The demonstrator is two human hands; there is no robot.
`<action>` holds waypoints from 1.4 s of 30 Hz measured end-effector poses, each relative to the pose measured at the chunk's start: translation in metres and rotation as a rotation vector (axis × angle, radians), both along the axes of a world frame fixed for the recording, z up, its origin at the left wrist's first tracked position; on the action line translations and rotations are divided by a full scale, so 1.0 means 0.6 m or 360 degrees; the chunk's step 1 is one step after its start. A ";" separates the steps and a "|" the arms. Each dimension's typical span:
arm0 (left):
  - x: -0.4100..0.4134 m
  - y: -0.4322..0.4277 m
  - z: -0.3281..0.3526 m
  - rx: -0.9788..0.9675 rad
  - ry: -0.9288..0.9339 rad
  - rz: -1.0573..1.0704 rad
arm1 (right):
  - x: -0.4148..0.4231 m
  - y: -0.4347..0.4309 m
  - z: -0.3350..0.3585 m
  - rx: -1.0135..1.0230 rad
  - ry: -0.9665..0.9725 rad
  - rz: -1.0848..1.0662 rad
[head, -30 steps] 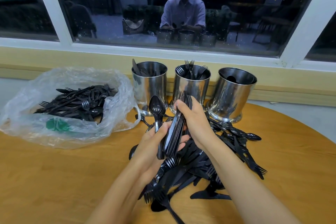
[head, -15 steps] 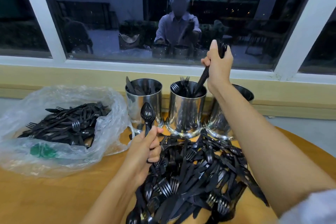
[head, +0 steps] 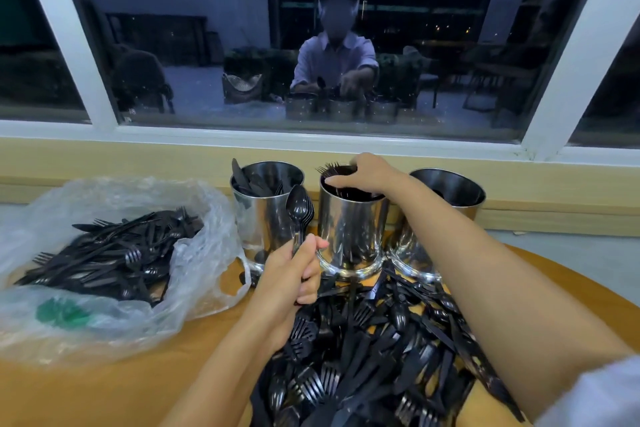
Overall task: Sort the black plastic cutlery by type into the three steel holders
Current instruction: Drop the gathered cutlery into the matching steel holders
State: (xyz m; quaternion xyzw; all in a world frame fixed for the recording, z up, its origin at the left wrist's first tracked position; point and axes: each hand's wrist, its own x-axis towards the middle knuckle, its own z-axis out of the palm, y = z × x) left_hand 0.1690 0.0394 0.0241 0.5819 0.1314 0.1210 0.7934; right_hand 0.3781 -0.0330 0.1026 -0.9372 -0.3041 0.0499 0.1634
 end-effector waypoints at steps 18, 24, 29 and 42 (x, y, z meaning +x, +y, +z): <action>-0.013 -0.067 -0.014 0.0332 0.0257 -0.0314 | -0.124 -0.226 -0.026 0.1230 0.0072 -0.0208; 0.065 -0.068 -0.056 0.1114 0.0266 -0.0069 | -0.018 -0.284 0.067 0.1352 -0.0882 -0.0355; 0.150 -0.116 -0.074 0.1626 0.0061 -0.0164 | 0.041 -0.266 0.034 0.0979 -0.0914 -0.0324; 0.217 -0.133 -0.120 0.2298 0.0102 -0.0678 | 0.044 -0.284 -0.044 0.0641 -0.0592 -0.0146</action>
